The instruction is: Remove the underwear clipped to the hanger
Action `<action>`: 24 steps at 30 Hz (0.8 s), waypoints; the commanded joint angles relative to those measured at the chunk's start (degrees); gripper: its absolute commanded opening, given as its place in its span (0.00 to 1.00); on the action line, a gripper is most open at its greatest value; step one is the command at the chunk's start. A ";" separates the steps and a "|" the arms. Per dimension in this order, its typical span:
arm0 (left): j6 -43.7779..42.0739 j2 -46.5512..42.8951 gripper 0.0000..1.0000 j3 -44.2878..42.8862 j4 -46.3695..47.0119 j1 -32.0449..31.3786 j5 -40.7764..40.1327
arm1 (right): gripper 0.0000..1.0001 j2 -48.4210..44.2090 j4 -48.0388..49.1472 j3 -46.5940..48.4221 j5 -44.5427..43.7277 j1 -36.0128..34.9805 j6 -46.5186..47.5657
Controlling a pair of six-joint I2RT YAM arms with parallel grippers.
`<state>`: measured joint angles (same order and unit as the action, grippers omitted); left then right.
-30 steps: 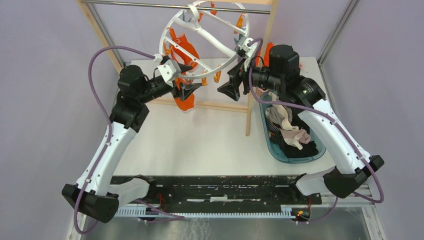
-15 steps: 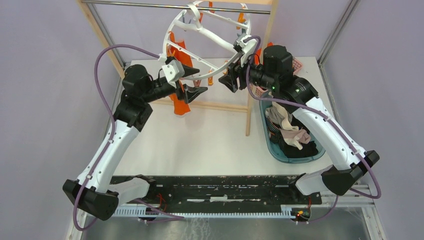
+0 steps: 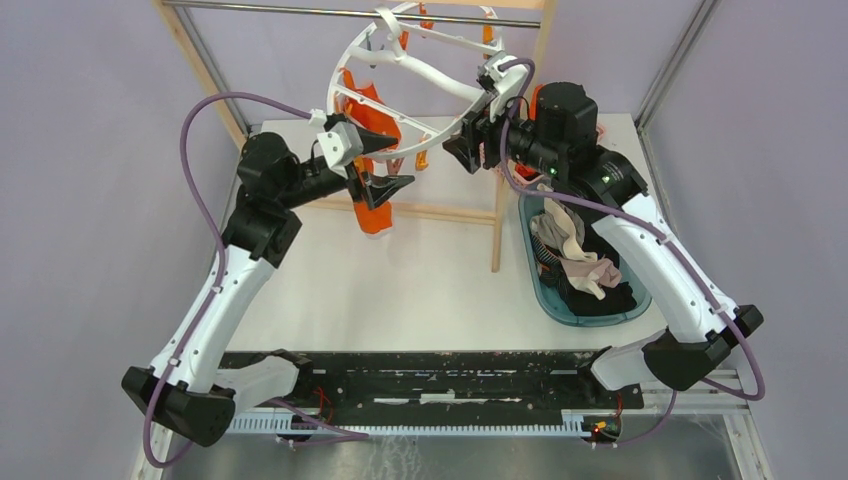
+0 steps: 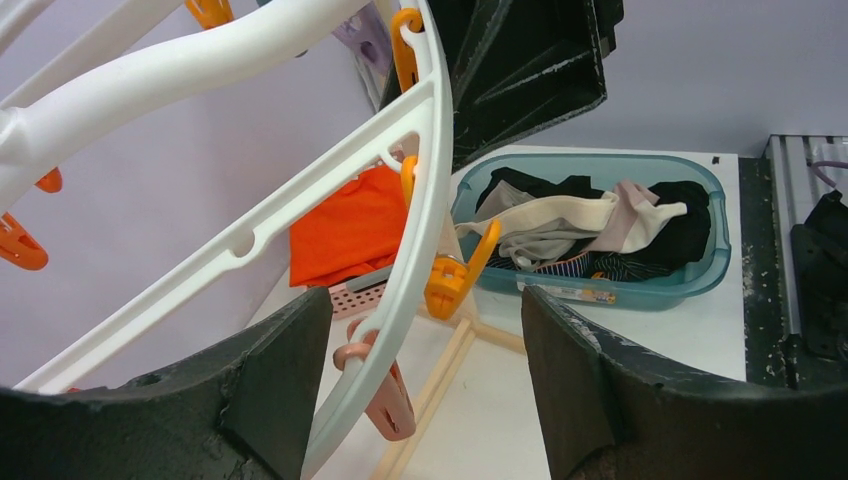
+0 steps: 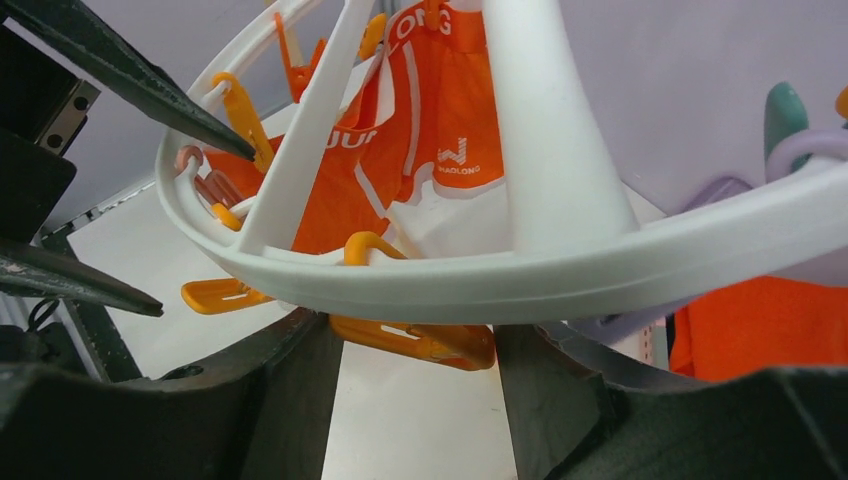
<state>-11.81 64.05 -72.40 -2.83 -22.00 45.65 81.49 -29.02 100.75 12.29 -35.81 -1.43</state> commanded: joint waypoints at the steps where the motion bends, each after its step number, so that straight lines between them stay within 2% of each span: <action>1: 0.60 -2.19 0.77 0.53 0.54 -0.26 0.27 | 0.62 -0.17 -0.16 4.70 -7.31 0.24 0.72; 7: -7.23 -6.94 0.83 2.03 -4.78 -0.28 -6.50 | 0.62 -1.29 -0.58 3.97 -12.25 1.37 1.35; 12: -14.94 -10.82 0.87 2.13 -11.96 -0.19 -14.51 | 0.63 -2.86 -0.01 1.73 -13.23 5.55 -0.47; 17: -20.20 -12.38 0.88 3.63 -17.45 -0.24 -26.62 | 0.63 -2.69 -0.29 2.18 -11.16 9.88 -3.12; 19: -20.35 -12.52 0.92 4.75 -18.15 -0.25 -30.96 | 0.63 -2.38 -0.18 2.53 -10.83 10.26 -3.34; 21: -19.15 -11.93 0.95 5.38 -18.22 -0.18 -30.40 | 0.63 -1.78 -0.59 3.41 -10.68 10.49 -3.58; 24: -17.09 -10.12 0.95 5.41 -17.60 -0.24 -24.77 | 0.64 -1.06 -1.01 3.82 -9.71 10.83 -4.14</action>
<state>-28.45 52.31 -67.35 -20.05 -22.00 19.90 80.51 -30.92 102.30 1.80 -25.36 -4.03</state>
